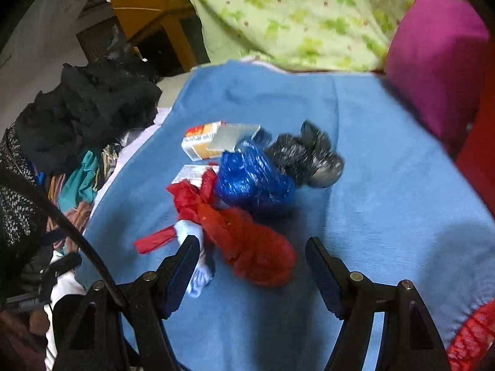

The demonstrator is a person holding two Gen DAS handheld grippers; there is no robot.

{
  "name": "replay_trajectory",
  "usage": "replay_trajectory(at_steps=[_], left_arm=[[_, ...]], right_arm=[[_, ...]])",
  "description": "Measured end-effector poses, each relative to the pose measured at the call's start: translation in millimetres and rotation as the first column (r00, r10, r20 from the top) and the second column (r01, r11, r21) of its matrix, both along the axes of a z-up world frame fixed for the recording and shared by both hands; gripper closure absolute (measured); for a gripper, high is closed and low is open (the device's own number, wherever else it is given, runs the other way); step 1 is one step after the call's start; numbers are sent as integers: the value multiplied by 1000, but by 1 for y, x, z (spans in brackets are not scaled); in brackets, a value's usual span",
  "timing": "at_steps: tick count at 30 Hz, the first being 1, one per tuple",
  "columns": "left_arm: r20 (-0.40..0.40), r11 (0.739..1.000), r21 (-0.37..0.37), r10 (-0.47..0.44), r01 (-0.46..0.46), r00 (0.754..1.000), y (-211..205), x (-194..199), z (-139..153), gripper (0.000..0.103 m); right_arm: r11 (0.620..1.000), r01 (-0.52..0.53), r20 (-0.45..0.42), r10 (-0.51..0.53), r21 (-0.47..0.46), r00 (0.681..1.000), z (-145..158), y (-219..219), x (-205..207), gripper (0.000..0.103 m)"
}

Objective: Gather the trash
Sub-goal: 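Move both open tools back over the trash pile, then grasp the red plastic bag with the right tool while the left approaches the blue mask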

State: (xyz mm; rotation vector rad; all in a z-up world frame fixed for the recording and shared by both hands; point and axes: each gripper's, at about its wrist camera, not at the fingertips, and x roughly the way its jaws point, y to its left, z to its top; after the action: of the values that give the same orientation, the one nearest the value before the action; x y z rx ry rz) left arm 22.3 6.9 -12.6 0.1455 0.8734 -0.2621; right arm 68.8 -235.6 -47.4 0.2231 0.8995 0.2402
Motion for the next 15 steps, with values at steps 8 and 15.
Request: replay_trajectory(at_steps=[8,15], left_arm=[[46,999,10,-43,43,998,-24,8,-20,25],[117,998,26,-59,56,991,-33,4,-37,25]], right_arm=[[999,-20,-68,16,-50,998,-36,10,22,28],[999,-19,-69,16,-47,997,-38,7,19,43]])
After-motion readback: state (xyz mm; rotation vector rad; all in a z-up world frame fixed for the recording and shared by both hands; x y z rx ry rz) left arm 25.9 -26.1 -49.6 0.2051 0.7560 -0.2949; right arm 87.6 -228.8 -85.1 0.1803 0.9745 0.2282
